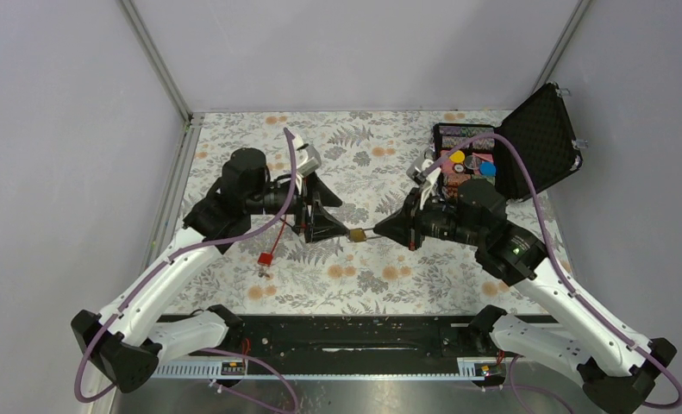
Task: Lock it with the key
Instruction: Lock the lock.
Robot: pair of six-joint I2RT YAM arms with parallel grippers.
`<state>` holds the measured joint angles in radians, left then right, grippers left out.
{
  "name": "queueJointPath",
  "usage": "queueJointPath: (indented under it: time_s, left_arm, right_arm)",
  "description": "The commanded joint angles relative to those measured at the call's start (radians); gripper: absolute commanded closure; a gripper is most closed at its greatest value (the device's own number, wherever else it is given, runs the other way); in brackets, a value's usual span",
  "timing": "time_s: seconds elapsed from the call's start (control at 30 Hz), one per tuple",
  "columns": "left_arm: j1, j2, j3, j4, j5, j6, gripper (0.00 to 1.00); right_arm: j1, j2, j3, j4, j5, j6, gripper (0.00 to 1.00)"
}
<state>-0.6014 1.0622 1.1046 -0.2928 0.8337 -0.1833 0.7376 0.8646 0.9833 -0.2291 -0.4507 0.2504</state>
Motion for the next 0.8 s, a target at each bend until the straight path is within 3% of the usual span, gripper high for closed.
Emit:
queueJointPath:
  time_s: [0.0, 0.2, 0.4, 0.63, 0.77]
  left_arm:
    - [-0.001, 0.015, 0.035, -0.1, 0.061, 0.231, 0.14]
    - [-0.038, 0.081, 0.003, -0.096, 0.135, 0.266, 0.16]
    - [-0.106, 0.115, -0.067, -0.027, 0.248, 0.249, 0.26]
    - [-0.144, 0.099, -0.125, 0.029, 0.246, 0.241, 0.27]
    - [-0.144, 0.132, -0.114, 0.026, 0.244, 0.214, 0.41]
  right_arm:
    - [-0.003, 0.025, 0.05, -0.128, -0.045, -0.126, 1.0]
    - [-0.002, 0.113, 0.086, -0.167, -0.188, -0.152, 1.0]
    - [-0.002, 0.175, 0.108, -0.149, -0.311, -0.127, 1.0]
    - [-0.002, 0.197, 0.106, -0.125, -0.334, -0.105, 1.0]
    - [-0.001, 0.212, 0.114, -0.117, -0.353, -0.096, 1.0]
